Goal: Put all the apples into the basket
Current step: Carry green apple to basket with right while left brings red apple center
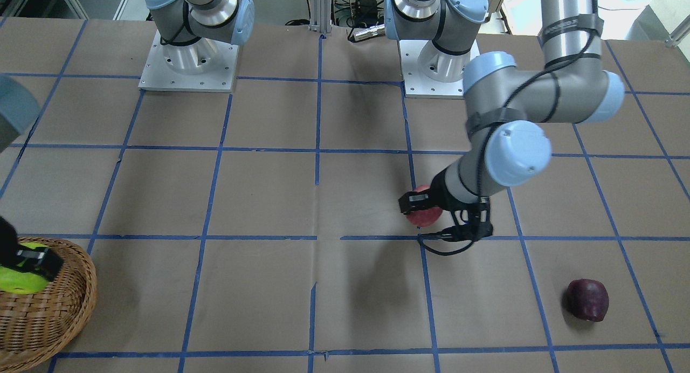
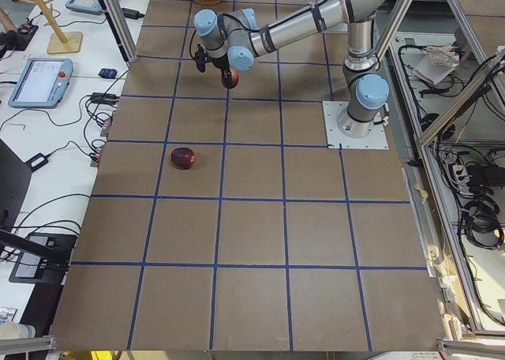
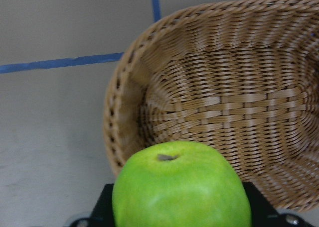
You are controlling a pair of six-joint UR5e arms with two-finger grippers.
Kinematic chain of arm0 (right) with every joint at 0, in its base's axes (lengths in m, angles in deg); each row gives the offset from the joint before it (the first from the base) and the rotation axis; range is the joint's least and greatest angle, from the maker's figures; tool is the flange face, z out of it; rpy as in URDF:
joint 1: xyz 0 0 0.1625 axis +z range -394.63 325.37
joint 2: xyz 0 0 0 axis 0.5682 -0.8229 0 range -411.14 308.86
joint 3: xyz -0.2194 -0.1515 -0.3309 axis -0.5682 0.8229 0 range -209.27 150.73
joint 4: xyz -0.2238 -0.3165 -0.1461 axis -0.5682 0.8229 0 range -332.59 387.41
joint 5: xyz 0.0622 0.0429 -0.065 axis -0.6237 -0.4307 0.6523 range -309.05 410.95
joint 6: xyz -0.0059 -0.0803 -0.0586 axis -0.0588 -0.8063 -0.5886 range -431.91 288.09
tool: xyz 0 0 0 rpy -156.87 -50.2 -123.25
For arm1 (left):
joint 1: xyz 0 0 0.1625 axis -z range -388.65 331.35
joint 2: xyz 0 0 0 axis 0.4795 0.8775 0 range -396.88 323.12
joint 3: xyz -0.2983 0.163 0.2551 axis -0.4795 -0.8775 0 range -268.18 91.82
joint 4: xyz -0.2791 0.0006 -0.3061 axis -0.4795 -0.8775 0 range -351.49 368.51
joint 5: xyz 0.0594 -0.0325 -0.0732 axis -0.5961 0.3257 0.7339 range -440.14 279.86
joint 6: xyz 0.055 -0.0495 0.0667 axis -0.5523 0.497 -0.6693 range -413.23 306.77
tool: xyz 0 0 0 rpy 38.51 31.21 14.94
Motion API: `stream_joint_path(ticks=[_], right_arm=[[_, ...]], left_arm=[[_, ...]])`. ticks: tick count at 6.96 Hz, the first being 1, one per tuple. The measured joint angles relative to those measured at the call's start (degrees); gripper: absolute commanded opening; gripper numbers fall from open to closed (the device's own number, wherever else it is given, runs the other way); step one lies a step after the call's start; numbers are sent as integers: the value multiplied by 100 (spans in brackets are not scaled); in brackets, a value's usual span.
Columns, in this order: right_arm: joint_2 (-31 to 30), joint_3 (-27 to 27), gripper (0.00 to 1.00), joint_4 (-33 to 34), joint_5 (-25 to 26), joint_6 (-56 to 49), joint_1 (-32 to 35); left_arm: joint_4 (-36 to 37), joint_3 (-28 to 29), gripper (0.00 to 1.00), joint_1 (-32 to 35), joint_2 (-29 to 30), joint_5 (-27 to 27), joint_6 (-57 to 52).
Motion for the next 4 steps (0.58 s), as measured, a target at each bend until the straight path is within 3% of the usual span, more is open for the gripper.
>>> stream_joint_path(ticks=[1,2,3,4], right_arm=[[289,12,1,476,51,-591,-414],[557,13,33,882,64,-944,-704],[814,13,99,1219,62,-1157,-917],[1028,18,100,1578,49,-1257,-1045]], left_arm=[[645,-51,7,659,170,6,981],[1273,-100,25,1129,389,-10,1689],[1827,-130,99,1417,638,-30,2110],[2213,-139,100,1603,858,-47,2380]])
